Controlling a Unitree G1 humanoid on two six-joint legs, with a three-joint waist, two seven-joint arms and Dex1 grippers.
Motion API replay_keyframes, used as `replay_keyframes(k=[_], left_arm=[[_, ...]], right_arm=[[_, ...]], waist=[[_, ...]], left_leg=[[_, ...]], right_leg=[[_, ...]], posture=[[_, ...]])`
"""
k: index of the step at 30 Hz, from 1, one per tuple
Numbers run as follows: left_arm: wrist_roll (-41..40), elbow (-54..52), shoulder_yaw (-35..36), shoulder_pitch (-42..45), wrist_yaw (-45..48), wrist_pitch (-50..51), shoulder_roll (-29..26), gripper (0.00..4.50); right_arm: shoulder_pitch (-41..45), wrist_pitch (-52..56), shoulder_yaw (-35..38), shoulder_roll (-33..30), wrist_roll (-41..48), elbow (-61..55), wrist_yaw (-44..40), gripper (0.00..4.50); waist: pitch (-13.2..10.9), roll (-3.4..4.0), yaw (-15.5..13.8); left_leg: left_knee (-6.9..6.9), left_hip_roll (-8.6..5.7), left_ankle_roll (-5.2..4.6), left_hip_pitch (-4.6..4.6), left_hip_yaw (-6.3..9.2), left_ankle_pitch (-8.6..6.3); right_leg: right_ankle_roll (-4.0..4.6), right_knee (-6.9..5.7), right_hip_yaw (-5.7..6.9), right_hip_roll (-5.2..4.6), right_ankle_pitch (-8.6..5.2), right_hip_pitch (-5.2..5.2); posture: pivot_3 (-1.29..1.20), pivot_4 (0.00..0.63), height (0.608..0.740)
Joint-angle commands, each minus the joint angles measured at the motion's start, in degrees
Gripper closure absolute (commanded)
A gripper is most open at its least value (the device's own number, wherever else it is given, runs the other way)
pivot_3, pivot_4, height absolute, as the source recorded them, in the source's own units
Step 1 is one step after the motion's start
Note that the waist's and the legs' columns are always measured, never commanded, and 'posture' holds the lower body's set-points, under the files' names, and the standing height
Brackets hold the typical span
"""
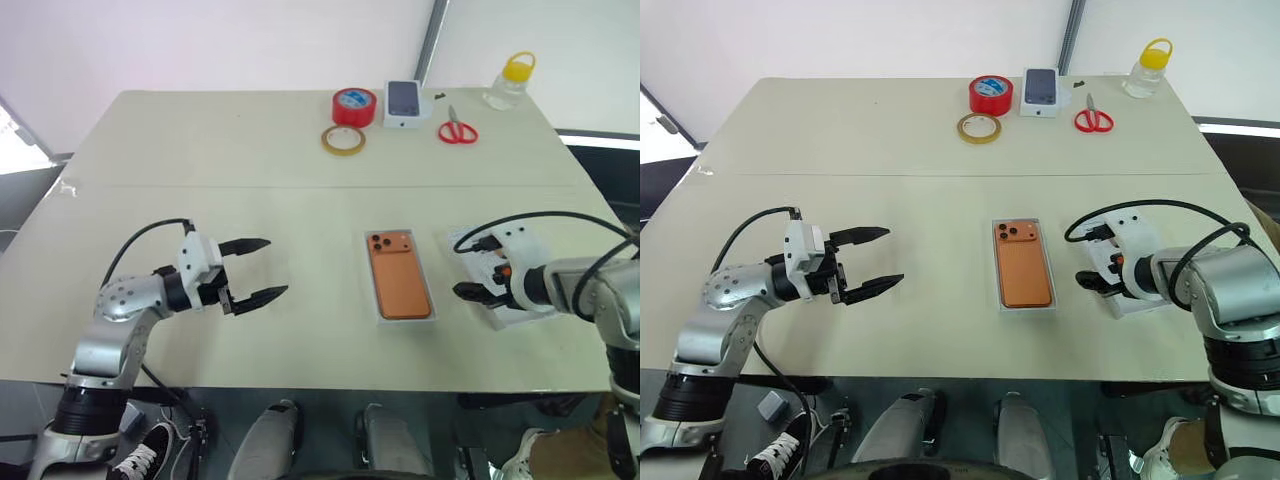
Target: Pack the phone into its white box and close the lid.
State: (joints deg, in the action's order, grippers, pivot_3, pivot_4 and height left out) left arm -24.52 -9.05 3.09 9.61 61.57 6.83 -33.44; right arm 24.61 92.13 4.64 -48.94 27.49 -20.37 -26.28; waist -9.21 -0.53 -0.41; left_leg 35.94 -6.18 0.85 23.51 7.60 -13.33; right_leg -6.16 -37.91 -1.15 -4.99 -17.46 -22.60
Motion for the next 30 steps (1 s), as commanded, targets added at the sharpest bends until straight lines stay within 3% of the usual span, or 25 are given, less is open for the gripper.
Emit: replay_keyframes(k=[1, 3, 6, 13, 25, 30], left_arm=[[-1.1, -2.4, 0.9, -0.5, -0.9, -0.6, 0.1, 0.03], [-1.0, -2.5, 0.7, -0.6, -1.4, -0.7, 0.3, 0.03], [-0.8, -2.5, 0.4, -0.3, -2.1, -0.6, 0.7, 0.00], [-0.4, -2.4, 0.1, 0.1, -2.9, -0.5, 0.9, 0.00], [-0.2, -1.2, -0.2, 1.2, -3.5, -0.4, 1.2, 0.00], [0.0, -0.1, -0.3, 2.1, -3.8, 0.0, 1.3, 0.00]], right_arm=[[0.3, 0.4, -0.1, -1.5, 3.0, -0.8, 1.7, 0.05], [0.6, 0.4, -0.6, -1.8, 4.1, -0.5, 2.5, 0.05], [1.3, 0.4, -0.9, -1.7, 4.8, 0.5, 4.2, 0.84], [1.5, 0.4, -1.0, -1.1, 4.8, 1.8, 8.2, 4.44], [5.1, 0.4, 3.1, 4.9, 5.3, 5.5, 14.0, 4.48], [13.9, -6.7, 5.2, 10.0, 2.4, 10.4, 13.3, 4.48]], waist=[[0.0, 0.00, -0.2], [0.0, 0.00, -0.2], [0.0, 0.00, -0.2], [0.0, -0.01, -0.1], [0.0, -0.03, 0.4], [-0.1, 0.07, 1.3]], left_leg=[[0.01, 0.00, 0.00, 0.00, 0.00, 0.00], [0.02, -0.01, 0.00, 0.00, 0.00, 0.00], [0.02, -0.01, 0.00, 0.00, 0.00, 0.00], [0.02, 0.00, 0.00, 0.00, 0.00, 0.00], [0.05, 0.01, 0.00, -0.01, 0.00, 0.00], [0.04, -0.01, 0.00, -0.01, -0.02, 0.00]], right_leg=[[0.00, 0.00, 0.00, 0.00, 0.00, 0.01], [0.00, 0.00, 0.00, 0.00, 0.00, 0.02], [0.00, 0.01, 0.01, 0.00, 0.00, 0.02], [0.00, 0.01, 0.01, 0.00, 0.00, 0.02], [0.01, 0.00, 0.00, 0.02, 0.00, 0.03], [0.02, -0.04, -0.03, 0.03, 0.01, -0.01]], posture=[[0.00, 0.150, 0.740], [0.00, 0.150, 0.740], [0.00, 0.150, 0.740], [0.00, 0.150, 0.740], [0.00, 0.150, 0.740], [0.00, 0.150, 0.740]])
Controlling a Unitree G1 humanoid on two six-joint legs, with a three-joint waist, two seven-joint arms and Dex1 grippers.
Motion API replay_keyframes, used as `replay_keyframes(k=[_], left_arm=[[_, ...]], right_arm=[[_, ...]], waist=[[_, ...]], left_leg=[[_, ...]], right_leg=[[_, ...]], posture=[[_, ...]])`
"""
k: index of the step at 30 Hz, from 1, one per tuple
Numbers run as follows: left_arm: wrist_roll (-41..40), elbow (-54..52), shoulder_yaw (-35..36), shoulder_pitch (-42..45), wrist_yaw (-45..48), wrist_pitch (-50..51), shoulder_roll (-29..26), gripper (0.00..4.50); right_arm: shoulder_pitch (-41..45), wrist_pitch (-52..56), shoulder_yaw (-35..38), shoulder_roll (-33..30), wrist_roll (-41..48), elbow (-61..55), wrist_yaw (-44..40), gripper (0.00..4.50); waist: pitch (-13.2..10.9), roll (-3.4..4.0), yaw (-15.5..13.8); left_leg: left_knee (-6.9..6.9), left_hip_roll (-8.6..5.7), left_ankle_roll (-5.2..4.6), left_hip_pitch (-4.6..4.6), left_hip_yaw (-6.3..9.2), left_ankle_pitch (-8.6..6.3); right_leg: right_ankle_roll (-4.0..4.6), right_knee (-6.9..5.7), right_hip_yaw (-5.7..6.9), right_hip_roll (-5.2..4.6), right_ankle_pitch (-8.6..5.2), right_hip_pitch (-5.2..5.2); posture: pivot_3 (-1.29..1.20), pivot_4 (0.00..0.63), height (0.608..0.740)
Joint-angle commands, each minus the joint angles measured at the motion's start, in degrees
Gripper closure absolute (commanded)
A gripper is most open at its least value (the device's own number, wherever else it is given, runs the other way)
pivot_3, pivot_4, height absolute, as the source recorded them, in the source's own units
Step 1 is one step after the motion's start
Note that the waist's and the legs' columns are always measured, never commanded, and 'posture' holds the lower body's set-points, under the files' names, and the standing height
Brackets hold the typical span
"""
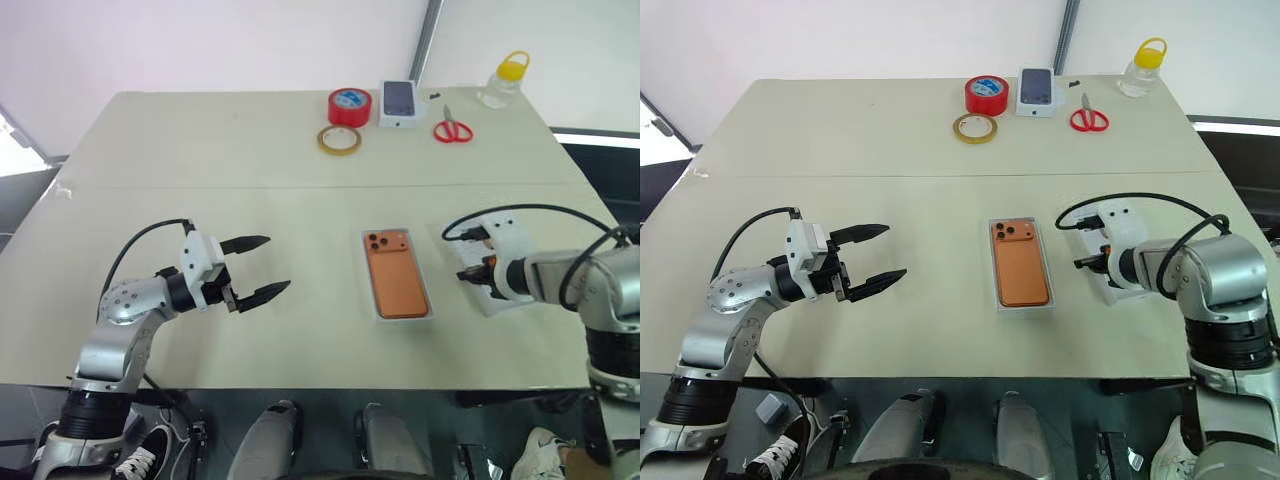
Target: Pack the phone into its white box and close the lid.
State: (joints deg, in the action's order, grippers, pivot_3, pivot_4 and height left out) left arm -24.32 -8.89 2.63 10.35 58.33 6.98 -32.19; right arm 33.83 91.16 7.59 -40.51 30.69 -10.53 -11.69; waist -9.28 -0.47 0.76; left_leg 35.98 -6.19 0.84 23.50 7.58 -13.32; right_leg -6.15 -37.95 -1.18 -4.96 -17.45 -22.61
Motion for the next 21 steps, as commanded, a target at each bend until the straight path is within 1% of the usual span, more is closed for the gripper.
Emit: replay_keyframes(k=[1, 3, 5, 8, 9, 12, 14, 16, 19, 21], left_arm=[[-0.1, -0.1, 0.1, 1.6, -0.6, 0.0, -0.1, 0.00], [0.1, 0.2, 0.2, 2.1, -0.8, -0.1, -0.2, 0.00], [-0.3, 0.4, 0.6, 2.7, -1.4, 0.5, -0.1, 0.00], [-1.1, 0.6, 1.1, 3.2, -2.4, 1.4, 0.2, 0.00], [-1.1, 0.7, 1.2, 3.3, -2.6, 1.4, 0.2, 0.00], [-1.4, 0.3, 1.3, 3.5, -3.7, 2.3, 0.8, 0.00], [-1.6, -0.2, 1.3, 3.4, -4.2, 2.9, 1.1, 0.00], [-1.8, -0.6, 1.2, 3.4, -4.5, 3.5, 1.3, 0.00], [-2.1, -1.1, 0.8, 3.7, -5.0, 4.0, 1.8, 0.00], [-1.7, -1.0, 0.4, 4.2, -5.8, 4.4, 2.1, 0.00]], right_arm=[[6.1, -9.1, 2.2, 2.5, -1.2, 1.3, -1.9, 4.48], [7.6, -16.3, 1.5, 3.4, -2.6, 2.6, -3.3, 4.48], [8.5, -18.4, 3.3, 6.0, -1.8, 3.8, -3.7, 4.48], [9.3, -18.3, 10.7, 15.1, 5.2, 3.3, -4.4, 4.48], [9.0, -18.6, 11.8, 17.3, 6.6, 2.2, -4.7, 4.48], [8.8, -14.2, 19.3, 26.2, 15.5, -1.0, -3.1, 4.48], [8.8, -12.6, 22.2, 29.6, 20.4, -3.2, -2.2, 4.48], [9.1, -10.1, 25.5, 33.1, 27.1, -4.5, -0.2, 4.48], [7.1, -4.9, 27.4, 35.3, 36.8, -6.0, 2.2, 4.48], [3.8, -1.8, 27.2, 35.7, 43.0, -6.2, 4.4, 4.48]], waist=[[0.0, 0.03, 0.1], [0.0, 0.03, 0.1], [0.0, 0.02, 0.0], [0.0, 0.00, 0.0], [0.0, 0.03, 0.0], [-0.1, 0.08, 0.0], [-0.1, 0.09, 0.0], [-0.1, 0.09, 0.0], [-0.1, 0.12, 0.0], [-0.1, 0.11, 0.0]], left_leg=[[-0.01, 0.00, 0.00, 0.00, 0.00, 0.00], [-0.07, 0.02, 0.01, 0.00, 0.00, 0.01], [-0.12, 0.02, 0.01, 0.00, 0.01, 0.01], [-0.14, 0.01, 0.02, 0.01, 0.00, 0.01], [-0.14, 0.01, 0.02, 0.01, 0.01, 0.02], [-0.12, 0.01, 0.05, 0.01, 0.01, 0.03], [-0.12, 0.02, 0.07, 0.01, 0.03, 0.05], [-0.12, 0.02, 0.08, 0.01, 0.03, 0.05], [-0.12, 0.01, 0.08, 0.01, 0.03, 0.05], [-0.12, 0.01, 0.07, 0.01, 0.03, 0.05]], right_leg=[[0.00, -0.02, 0.00, 0.01, 0.00, -0.02], [0.00, -0.04, 0.01, 0.03, 0.00, -0.06], [-0.01, -0.03, 0.01, 0.04, 0.00, -0.07], [-0.01, 0.00, -0.01, 0.03, 0.00, -0.06], [-0.02, -0.01, -0.02, 0.03, 0.00, -0.06], [-0.01, -0.12, -0.05, 0.04, 0.01, -0.12], [0.00, -0.16, -0.06, 0.06, 0.02, -0.15], [0.01, -0.17, -0.07, 0.06, 0.02, -0.15], [0.01, -0.17, -0.07, 0.05, 0.02, -0.15], [0.01, -0.16, -0.07, 0.05, 0.02, -0.16]], posture=[[0.00, 0.150, 0.740], [0.00, 0.150, 0.740], [0.00, 0.150, 0.740], [0.00, 0.150, 0.740], [0.00, 0.150, 0.740], [0.00, 0.150, 0.740], [0.00, 0.150, 0.740], [0.00, 0.150, 0.740], [0.00, 0.150, 0.740], [0.00, 0.150, 0.740]])
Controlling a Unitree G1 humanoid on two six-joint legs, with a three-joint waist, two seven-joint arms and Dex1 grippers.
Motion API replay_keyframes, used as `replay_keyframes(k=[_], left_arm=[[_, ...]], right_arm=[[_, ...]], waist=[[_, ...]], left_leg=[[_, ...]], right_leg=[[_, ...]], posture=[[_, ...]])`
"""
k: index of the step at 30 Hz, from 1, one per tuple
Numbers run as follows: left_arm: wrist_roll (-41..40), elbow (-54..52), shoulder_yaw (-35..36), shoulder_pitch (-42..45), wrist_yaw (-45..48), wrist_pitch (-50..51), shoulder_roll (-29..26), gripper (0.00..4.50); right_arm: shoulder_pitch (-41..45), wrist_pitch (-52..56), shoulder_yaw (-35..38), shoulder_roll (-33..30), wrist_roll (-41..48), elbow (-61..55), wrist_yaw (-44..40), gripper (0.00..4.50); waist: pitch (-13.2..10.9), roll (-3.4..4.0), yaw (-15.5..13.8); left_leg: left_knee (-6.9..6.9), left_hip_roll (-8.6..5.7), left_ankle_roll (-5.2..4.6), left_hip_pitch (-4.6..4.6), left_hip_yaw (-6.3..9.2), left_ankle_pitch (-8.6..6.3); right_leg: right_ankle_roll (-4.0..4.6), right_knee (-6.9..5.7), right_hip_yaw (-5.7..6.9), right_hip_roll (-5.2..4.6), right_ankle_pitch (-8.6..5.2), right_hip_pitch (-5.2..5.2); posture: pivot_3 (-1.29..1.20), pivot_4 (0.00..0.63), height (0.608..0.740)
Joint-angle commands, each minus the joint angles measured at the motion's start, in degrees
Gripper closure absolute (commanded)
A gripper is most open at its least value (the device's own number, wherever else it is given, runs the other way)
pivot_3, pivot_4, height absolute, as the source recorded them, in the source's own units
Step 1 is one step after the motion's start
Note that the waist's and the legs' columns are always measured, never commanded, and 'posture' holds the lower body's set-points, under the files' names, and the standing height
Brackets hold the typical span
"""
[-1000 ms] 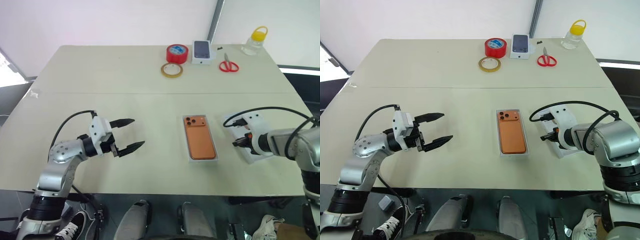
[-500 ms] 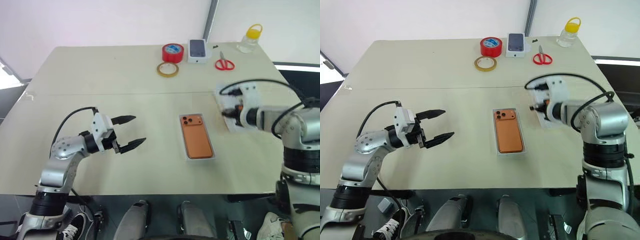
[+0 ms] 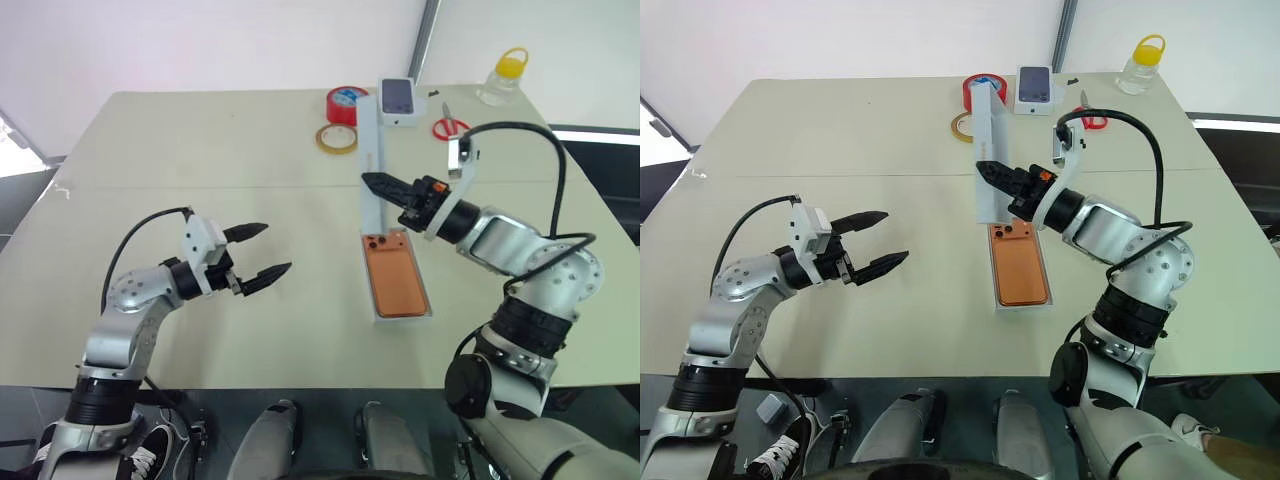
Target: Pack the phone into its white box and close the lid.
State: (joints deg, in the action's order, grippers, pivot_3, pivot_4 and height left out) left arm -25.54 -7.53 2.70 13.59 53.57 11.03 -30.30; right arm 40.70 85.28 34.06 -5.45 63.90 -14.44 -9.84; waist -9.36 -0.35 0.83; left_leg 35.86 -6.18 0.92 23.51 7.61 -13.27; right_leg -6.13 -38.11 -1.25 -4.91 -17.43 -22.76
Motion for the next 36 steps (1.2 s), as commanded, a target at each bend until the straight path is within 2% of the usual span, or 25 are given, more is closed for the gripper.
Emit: replay_keyframes(k=[1, 6, 11, 14, 19, 22, 29, 30, 36], left_arm=[[-0.5, -2.3, 0.3, 1.0, -1.1, 0.5, 0.3, 0.00], [-1.6, -2.8, 0.0, 1.1, -1.8, 2.3, 1.3, 0.00], [-3.0, -4.8, -0.3, 0.4, -2.5, 4.5, 2.8, 0.00], [-3.0, -6.3, -0.6, -0.9, -3.1, 5.2, 3.3, 0.00], [-3.6, -7.5, -1.0, -1.8, -3.6, 6.4, 3.4, 0.00], [-3.5, -8.2, -2.7, -3.0, -2.9, 6.5, 3.9, 0.84], [0.1, -8.2, -6.9, -4.0, -6.1, 4.9, 7.4, 4.24], [1.2, -7.8, -7.9, -3.8, -7.1, 4.8, 8.3, 4.44], [6.0, 0.3, -12.8, -0.2, -9.0, 1.3, 14.3, 4.44]], right_arm=[[-5.2, 5.0, -0.2, 0.3, 12.5, -2.9, 3.4, 4.48], [-14.3, 2.6, -7.4, -4.8, 24.1, -6.0, 8.3, 4.48], [-22.0, -7.0, -17.6, -13.6, 39.2, -7.8, 15.9, 4.48], [-23.7, -14.5, -24.2, -18.3, 46.8, -8.1, 21.0, 4.48], [-22.6, -22.5, -30.1, -20.4, 49.1, -7.3, 22.6, 4.48], [-22.7, -25.3, -32.1, -21.2, 49.1, -4.2, 25.2, 4.50], [-22.0, -27.7, -34.3, -21.7, 49.1, -1.2, 27.6, 4.50], [-21.9, -28.0, -34.2, -21.4, 49.1, -0.5, 28.4, 4.50], [-20.1, -28.2, -34.1, -23.9, 44.6, 1.7, 26.7, 4.50]], waist=[[0.0, -0.01, -0.1], [0.0, 0.06, 0.2], [0.0, 0.04, 0.2], [-0.1, 0.02, 0.4], [-0.1, 0.01, 0.1], [-0.1, 0.00, 0.0], [-0.1, -0.01, -0.1], [-0.1, -0.01, -0.1], [-0.1, -0.01, -0.2]], left_leg=[[-0.01, 0.00, 0.00, 0.00, 0.00, 0.00], [0.00, -0.02, -0.01, 0.01, -0.03, 0.00], [-0.01, 0.03, -0.02, -0.01, -0.03, 0.00], [-0.02, 0.01, -0.03, 0.00, -0.04, 0.00], [0.04, 0.05, -0.03, -0.01, -0.05, 0.00], [0.04, 0.04, -0.04, 0.00, -0.04, 0.00], [0.03, 0.04, -0.06, 0.00, -0.03, -0.02], [0.03, 0.04, -0.06, 0.01, -0.04, -0.02], [0.05, 0.02, -0.06, 0.00, -0.04, -0.02]], right_leg=[[0.00, 0.01, 0.00, 0.00, 0.00, 0.00], [0.00, 0.01, -0.03, -0.03, 0.00, 0.00], [0.01, 0.01, -0.02, -0.01, 0.00, 0.01], [0.00, 0.08, -0.04, -0.03, -0.01, 0.02], [0.01, 0.07, -0.01, 0.01, -0.01, 0.06], [0.01, 0.13, -0.01, 0.01, -0.01, 0.10], [0.01, 0.16, 0.00, 0.00, -0.01, 0.10], [0.01, 0.16, -0.01, 0.00, -0.01, 0.10], [0.01, 0.17, 0.01, 0.00, -0.01, 0.12]], posture=[[0.00, 0.150, 0.740], [0.00, 0.150, 0.740], [0.00, 0.150, 0.740], [0.00, 0.150, 0.740], [0.00, 0.150, 0.740], [0.00, 0.150, 0.740], [0.00, 0.150, 0.740], [0.00, 0.150, 0.740], [0.00, 0.150, 0.740]])
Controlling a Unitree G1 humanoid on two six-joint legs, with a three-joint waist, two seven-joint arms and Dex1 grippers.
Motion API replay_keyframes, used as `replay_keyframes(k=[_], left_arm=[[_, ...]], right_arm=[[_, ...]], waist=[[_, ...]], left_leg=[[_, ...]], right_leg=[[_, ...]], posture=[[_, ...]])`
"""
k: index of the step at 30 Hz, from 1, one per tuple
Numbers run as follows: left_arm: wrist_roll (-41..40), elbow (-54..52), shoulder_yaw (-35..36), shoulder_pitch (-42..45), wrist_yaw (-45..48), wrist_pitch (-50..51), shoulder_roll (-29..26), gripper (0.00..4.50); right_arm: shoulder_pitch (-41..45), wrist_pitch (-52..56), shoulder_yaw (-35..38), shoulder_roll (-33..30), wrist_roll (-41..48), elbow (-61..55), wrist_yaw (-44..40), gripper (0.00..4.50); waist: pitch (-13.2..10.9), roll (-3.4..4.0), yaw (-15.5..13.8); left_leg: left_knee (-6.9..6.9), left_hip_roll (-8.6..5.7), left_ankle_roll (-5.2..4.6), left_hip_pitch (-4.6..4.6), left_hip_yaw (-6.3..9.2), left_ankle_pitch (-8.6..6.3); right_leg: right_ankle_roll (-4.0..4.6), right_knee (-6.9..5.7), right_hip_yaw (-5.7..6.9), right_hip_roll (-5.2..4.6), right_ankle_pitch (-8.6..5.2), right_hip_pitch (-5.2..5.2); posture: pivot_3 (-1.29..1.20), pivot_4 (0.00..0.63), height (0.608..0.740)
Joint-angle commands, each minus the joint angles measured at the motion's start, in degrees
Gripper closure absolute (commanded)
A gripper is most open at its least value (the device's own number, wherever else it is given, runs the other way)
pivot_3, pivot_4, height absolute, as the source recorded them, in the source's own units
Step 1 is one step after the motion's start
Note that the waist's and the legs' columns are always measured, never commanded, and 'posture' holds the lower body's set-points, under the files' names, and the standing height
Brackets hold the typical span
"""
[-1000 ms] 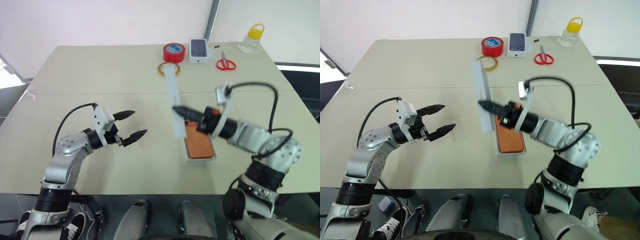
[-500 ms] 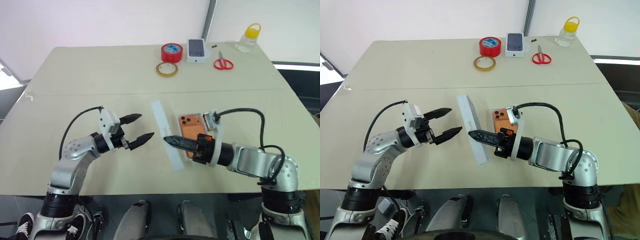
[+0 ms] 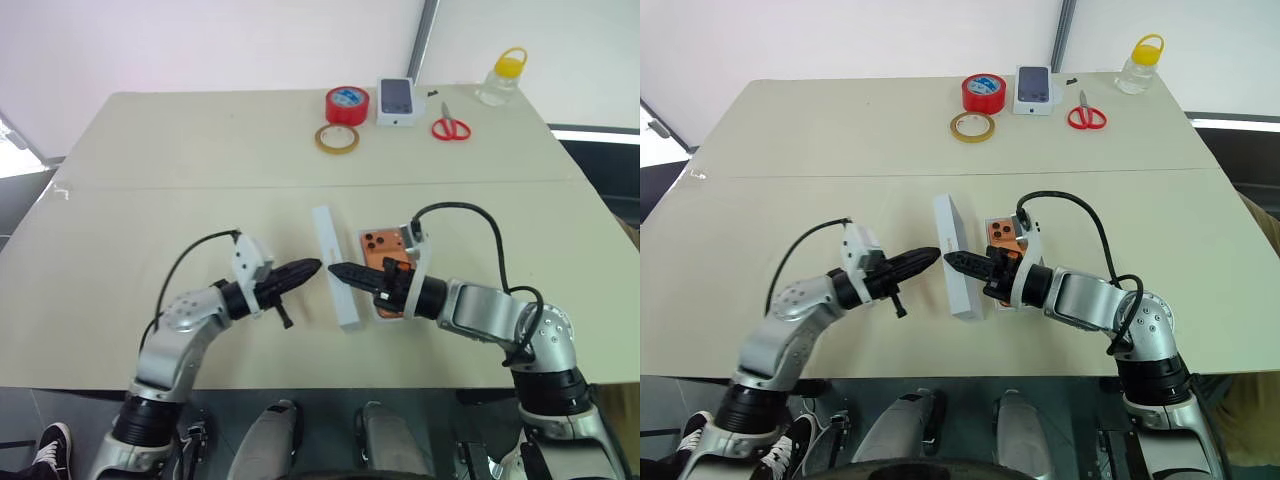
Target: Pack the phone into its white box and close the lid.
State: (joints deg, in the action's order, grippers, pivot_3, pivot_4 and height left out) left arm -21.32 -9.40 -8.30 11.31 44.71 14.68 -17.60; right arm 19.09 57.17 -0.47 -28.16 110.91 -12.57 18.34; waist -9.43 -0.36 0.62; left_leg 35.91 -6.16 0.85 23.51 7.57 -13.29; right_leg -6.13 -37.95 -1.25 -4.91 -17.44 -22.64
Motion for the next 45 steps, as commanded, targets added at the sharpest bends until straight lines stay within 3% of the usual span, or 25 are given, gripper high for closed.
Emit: replay_keyframes(k=[1, 5, 6, 9, 15, 20, 24, 27, 34, 39, 45], left_arm=[[2.0, 2.9, -2.0, 2.6, -0.1, -2.6, 2.1, 4.44], [2.7, 5.9, -1.3, 4.2, -0.5, -4.0, 3.6, 4.44], [2.6, 6.2, -1.3, 4.3, -0.3, -4.1, 3.7, 4.49], [2.9, 6.8, -1.8, 4.3, -0.1, -4.7, 4.3, 4.50], [4.4, 10.8, -2.6, 7.1, -1.9, -6.0, 8.1, 4.50], [5.3, 14.7, -3.7, 9.9, -2.2, -6.7, 11.7, 4.50], [6.1, 17.7, -4.6, 11.3, -1.6, -7.7, 13.6, 4.50], [7.1, 19.1, -5.2, 12.2, -1.4, -8.1, 14.1, 4.50], [5.4, 14.9, -1.7, 11.5, -1.5, -4.8, 10.5, 4.50], [8.6, 13.9, -1.0, 9.6, -3.3, 0.7, 3.8, 4.50], [11.0, 14.6, -4.9, 9.4, -2.7, 0.5, 3.3, 4.50]], right_arm=[[1.8, -0.3, 0.4, -1.8, -3.7, 0.2, -1.4, 4.50], [1.9, -0.9, 1.0, -2.1, -5.1, 1.4, -2.6, 4.50], [1.7, -1.2, 1.2, -1.9, -4.4, 1.8, -2.5, 4.21], [1.4, -2.0, 2.4, -2.2, -5.5, 2.8, -2.8, 3.09], [1.3, -1.3, 6.9, -7.0, -11.3, 4.1, -7.0, 0.14], [5.1, -5.0, 6.4, -19.2, -34.3, 5.3, -25.4, 0.14], [6.3, -10.8, 6.4, -21.4, -46.8, 9.7, -34.6, 0.14], [4.2, -16.5, 1.8, -21.6, -59.2, 6.6, -37.5, 0.98], [3.4, -26.6, -2.5, -19.1, -78.4, 6.3, -40.8, 4.46], [0.1, -31.6, -4.6, -19.0, -86.2, 3.9, -46.2, 4.46], [-2.2, -38.1, -5.3, -20.2, -96.1, 4.7, -49.7, 4.46]], waist=[[0.0, 0.00, 0.0], [0.0, -0.01, 0.0], [0.0, -0.01, 0.0], [0.0, -0.02, 0.0], [0.0, -0.03, -0.1], [0.0, -0.04, -0.1], [-0.1, -0.09, 0.1], [-0.1, -0.10, 0.0], [-0.1, -0.13, -0.1], [-0.1, -0.13, 0.0], [-0.1, -0.14, -0.5]], left_leg=[[0.00, 0.00, 0.00, 0.00, 0.00, 0.00], [0.00, 0.01, 0.00, 0.00, 0.00, 0.00], [0.00, 0.01, 0.00, 0.00, 0.00, 0.00], [0.02, 0.01, 0.00, 0.00, 0.00, 0.00], [0.05, -0.02, -0.01, 0.01, 0.00, 0.00], [0.13, -0.04, -0.04, 0.02, -0.02, -0.01], [0.11, 0.06, -0.05, -0.01, -0.03, -0.03], [0.08, 0.10, -0.04, -0.01, 0.00, -0.02], [0.17, 0.02, -0.03, -0.01, -0.02, -0.02], [0.08, 0.04, 0.01, -0.02, 0.03, 0.00], [0.20, -0.02, 0.02, -0.01, 0.03, 0.00]], right_leg=[[0.00, 0.00, 0.01, 0.01, 0.00, 0.00], [-0.01, 0.00, 0.02, 0.02, 0.00, 0.01], [-0.01, 0.00, 0.01, 0.02, 0.00, 0.00], [-0.01, 0.00, 0.01, 0.02, 0.00, 0.02], [-0.02, 0.00, 0.02, 0.01, 0.01, 0.03], [-0.04, 0.00, 0.09, 0.05, 0.00, 0.08], [-0.05, 0.01, 0.16, 0.18, 0.00, 0.10], [-0.04, -0.04, 0.11, 0.20, 0.00, 0.05], [-0.05, -0.04, 0.07, 0.14, 0.00, 0.06], [-0.05, -0.04, 0.05, 0.17, 0.00, 0.04], [-0.05, -0.03, 0.05, 0.12, 0.00, 0.10]], posture=[[0.00, 0.150, 0.740], [0.00, 0.150, 0.740], [0.00, 0.150, 0.740], [0.00, 0.150, 0.740], [0.00, 0.150, 0.740], [0.00, 0.150, 0.740], [0.00, 0.150, 0.740], [0.00, 0.150, 0.740], [0.00, 0.150, 0.740], [0.00, 0.150, 0.740], [0.00, 0.150, 0.740]])
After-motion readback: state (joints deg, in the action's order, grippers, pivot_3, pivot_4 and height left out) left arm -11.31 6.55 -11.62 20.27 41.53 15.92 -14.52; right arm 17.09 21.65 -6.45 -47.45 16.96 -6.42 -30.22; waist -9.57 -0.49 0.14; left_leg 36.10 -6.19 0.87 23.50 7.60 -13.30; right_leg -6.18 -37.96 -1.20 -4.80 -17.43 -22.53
